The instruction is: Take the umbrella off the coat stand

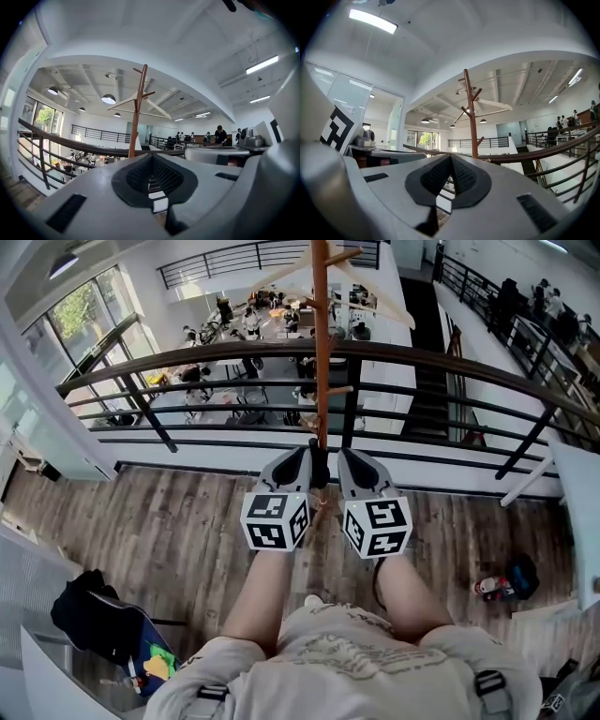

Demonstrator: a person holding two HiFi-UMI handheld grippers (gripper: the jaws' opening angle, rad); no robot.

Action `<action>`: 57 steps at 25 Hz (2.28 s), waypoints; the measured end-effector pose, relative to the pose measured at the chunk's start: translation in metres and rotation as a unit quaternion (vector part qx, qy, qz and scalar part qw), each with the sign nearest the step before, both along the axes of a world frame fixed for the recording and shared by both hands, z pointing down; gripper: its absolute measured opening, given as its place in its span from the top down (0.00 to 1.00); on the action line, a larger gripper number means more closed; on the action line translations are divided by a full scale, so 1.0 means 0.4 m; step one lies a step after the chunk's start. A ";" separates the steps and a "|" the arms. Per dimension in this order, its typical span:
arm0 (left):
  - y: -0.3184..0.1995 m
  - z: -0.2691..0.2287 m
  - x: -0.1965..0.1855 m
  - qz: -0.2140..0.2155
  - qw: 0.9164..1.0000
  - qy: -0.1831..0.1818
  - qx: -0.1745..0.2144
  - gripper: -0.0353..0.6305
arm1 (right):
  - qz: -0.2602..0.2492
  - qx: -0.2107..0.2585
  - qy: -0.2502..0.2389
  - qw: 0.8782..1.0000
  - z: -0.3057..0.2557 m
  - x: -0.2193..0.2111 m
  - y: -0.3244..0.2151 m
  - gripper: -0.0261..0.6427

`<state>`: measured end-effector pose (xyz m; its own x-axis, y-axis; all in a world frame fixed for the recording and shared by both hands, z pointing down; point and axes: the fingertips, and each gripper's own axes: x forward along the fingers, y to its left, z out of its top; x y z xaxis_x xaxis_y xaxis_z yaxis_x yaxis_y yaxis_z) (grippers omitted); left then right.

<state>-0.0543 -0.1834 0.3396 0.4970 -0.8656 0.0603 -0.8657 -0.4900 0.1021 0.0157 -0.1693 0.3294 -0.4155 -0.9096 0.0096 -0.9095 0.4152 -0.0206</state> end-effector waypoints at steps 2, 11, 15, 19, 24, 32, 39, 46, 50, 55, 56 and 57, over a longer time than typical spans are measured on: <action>-0.062 -0.001 -0.006 0.000 1.000 -0.002 -0.002 0.94 | 0.000 -0.001 -0.007 1.000 -0.004 -0.004 -0.062 0.96; -0.263 0.047 -0.150 0.012 1.000 0.006 -0.016 0.94 | 0.017 0.006 -0.002 1.000 0.003 -0.133 -0.258 0.96; -0.325 0.076 -0.159 0.016 0.999 0.012 -0.026 0.94 | 0.024 0.001 0.005 1.000 0.023 -0.134 -0.315 0.96; -0.366 0.118 -0.141 0.019 0.999 0.011 -0.039 0.94 | 0.027 -0.008 0.009 1.000 0.057 -0.114 -0.356 0.96; -0.413 0.162 -0.110 0.017 0.998 0.005 -0.054 0.94 | 0.031 -0.019 0.011 0.999 0.081 -0.060 -0.406 0.96; -0.501 0.326 -0.106 -0.003 0.996 0.006 -0.090 0.94 | 0.010 -0.033 0.020 0.999 0.145 -0.018 -0.501 0.96; -0.572 0.409 -0.051 -0.005 0.996 0.009 -0.086 0.94 | -0.009 -0.052 0.031 0.998 0.196 0.038 -0.577 0.96; -0.623 0.469 -0.048 -0.117 0.989 -0.070 -0.050 0.86 | -0.025 -0.068 0.043 0.996 0.229 0.079 -0.619 0.96; -0.648 0.519 -0.030 -0.132 0.987 -0.058 -0.068 0.82 | -0.021 -0.073 0.048 0.996 0.249 0.112 -0.636 0.96; -0.690 0.562 0.016 -0.136 0.986 -0.062 -0.080 0.80 | -0.015 -0.082 0.051 0.995 0.277 0.150 -0.658 0.96; -0.701 0.568 0.027 -0.137 0.985 -0.063 -0.082 0.80 | -0.013 -0.084 0.052 0.995 0.281 0.161 -0.664 0.96; -0.713 0.574 0.040 -0.138 0.985 -0.066 -0.083 0.79 | -0.012 -0.086 0.052 0.995 0.283 0.172 -0.670 0.96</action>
<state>-0.0384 -0.4687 0.5691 0.2222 -0.9395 0.2608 -0.9748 -0.2197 0.0393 0.0844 -0.4374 0.4427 -0.4262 -0.8804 0.2079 -0.8999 0.4360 0.0016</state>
